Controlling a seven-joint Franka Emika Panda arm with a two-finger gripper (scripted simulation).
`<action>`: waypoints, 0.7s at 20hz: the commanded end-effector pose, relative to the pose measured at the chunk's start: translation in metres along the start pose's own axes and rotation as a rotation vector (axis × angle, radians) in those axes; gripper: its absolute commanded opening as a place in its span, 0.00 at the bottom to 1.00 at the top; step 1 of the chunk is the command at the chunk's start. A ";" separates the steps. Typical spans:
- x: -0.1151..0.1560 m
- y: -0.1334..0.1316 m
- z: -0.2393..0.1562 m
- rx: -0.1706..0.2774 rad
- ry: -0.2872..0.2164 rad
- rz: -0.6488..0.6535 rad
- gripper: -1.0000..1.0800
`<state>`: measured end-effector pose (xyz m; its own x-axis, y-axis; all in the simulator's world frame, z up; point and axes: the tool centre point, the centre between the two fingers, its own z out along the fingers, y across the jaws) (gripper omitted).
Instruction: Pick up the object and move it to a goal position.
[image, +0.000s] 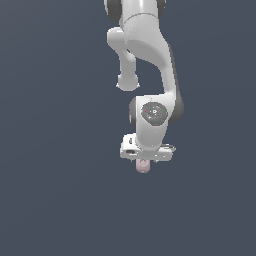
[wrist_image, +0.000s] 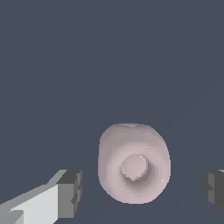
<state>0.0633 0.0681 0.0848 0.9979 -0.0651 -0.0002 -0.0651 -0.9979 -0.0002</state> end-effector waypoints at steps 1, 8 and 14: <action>0.000 0.000 0.009 0.000 -0.001 0.000 0.96; -0.001 0.000 0.042 0.000 0.000 0.001 0.96; 0.001 0.000 0.045 0.000 0.000 0.001 0.00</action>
<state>0.0633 0.0685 0.0395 0.9978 -0.0661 -0.0011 -0.0661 -0.9978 0.0001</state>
